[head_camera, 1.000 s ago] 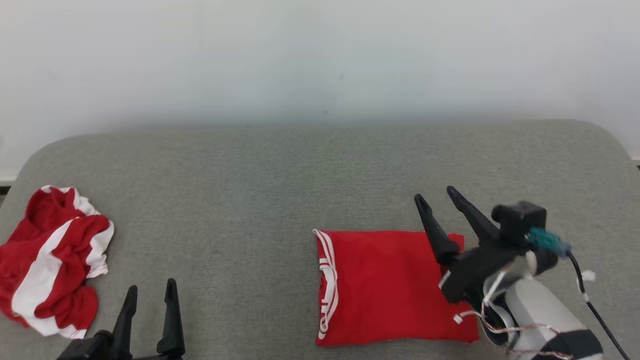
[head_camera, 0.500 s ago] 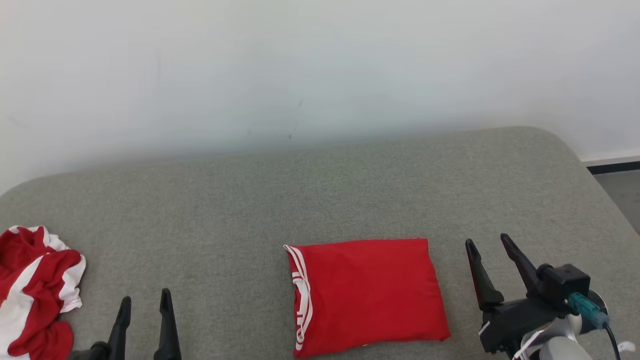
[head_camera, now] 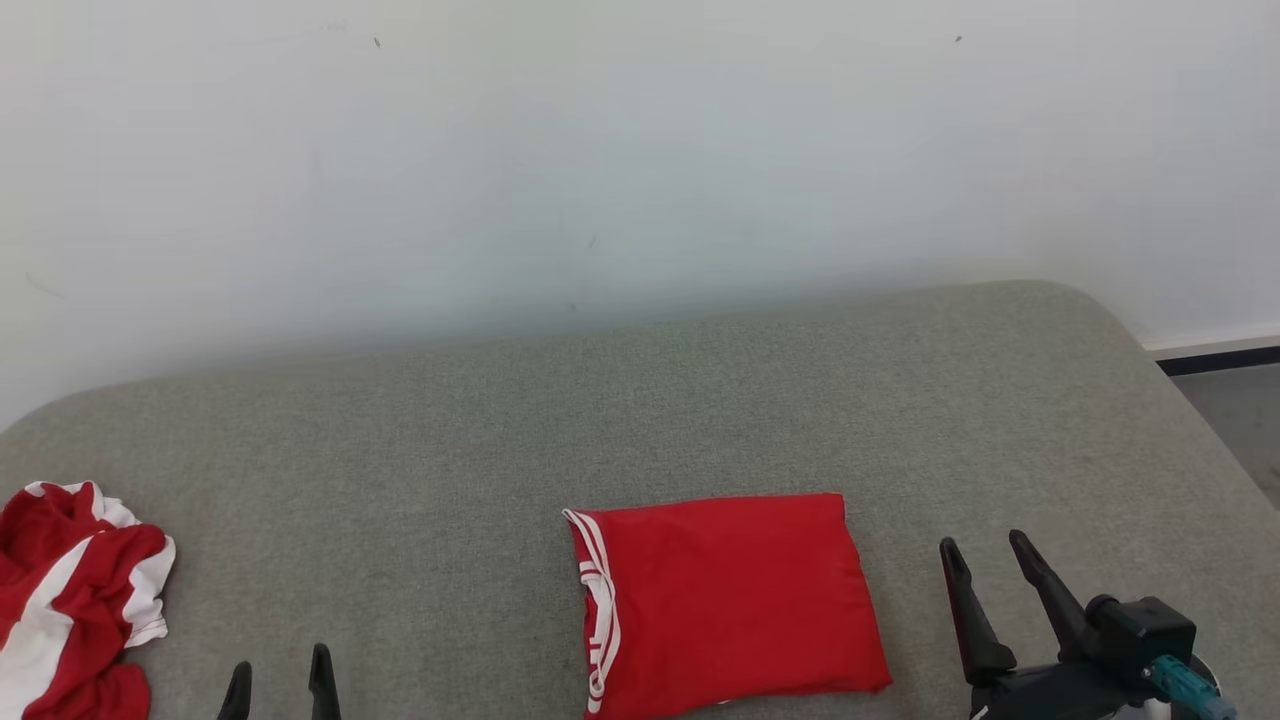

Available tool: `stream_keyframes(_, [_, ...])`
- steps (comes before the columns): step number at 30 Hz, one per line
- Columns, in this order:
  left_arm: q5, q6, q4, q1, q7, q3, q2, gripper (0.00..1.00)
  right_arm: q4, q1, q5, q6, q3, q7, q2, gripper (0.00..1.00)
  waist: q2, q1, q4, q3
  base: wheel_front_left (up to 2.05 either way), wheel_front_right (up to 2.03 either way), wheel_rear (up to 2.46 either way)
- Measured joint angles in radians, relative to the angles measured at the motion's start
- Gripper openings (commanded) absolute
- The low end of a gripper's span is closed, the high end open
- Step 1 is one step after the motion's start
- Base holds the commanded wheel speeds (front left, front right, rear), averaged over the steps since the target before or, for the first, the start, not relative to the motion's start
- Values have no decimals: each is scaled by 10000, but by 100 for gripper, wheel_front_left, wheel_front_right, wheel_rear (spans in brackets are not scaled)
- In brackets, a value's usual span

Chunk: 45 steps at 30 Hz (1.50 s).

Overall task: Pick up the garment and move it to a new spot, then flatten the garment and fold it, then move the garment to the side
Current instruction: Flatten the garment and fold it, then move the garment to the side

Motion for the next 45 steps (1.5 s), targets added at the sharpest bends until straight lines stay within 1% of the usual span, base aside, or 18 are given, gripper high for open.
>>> stream_keyframes(9, [-17,75,-2,50,0,-6,2,100,-130,170,79,0,-81,-15,213,100,0,1,60,-13,0,0,0])
stream_keyframes(24, [-73,253,-40,61,-2,-184,2,100,8,192,59,0,-245,-15,405,100,0,1,127,68,0,0,0])
stream_keyframes(30, [-73,255,-90,58,0,-430,0,100,123,176,69,0,-251,153,366,100,0,1,320,157,0,0,0])
stream_keyframes(33, [-117,297,-128,54,0,-550,0,100,245,-116,77,0,-150,608,236,100,0,1,484,233,0,0,0])
stream_keyframes(36, [-215,332,-180,19,0,-663,2,100,663,-583,209,0,-151,1513,174,100,0,2,691,328,0,0,0])
stream_keyframes(38, [-265,343,-199,-27,0,-765,0,100,1110,-950,326,0,-132,2305,153,100,1,2,848,404,0,0,0])
stream_keyframes(40, [-267,366,-188,-67,-2,-857,0,100,1461,-1257,349,0,-61,2813,121,100,1,2,1022,483,0,0,0])
stream_keyframes(42, [-270,378,-173,-145,-2,-905,0,100,2042,-1515,533,0,-238,3488,171,100,1,2,1215,571,0,0,0])
stream_keyframes(45, [-270,357,-138,-239,-2,-957,-4,100,2813,-1712,378,0,-477,4132,173,100,1,2,1514,712,0,0,0])
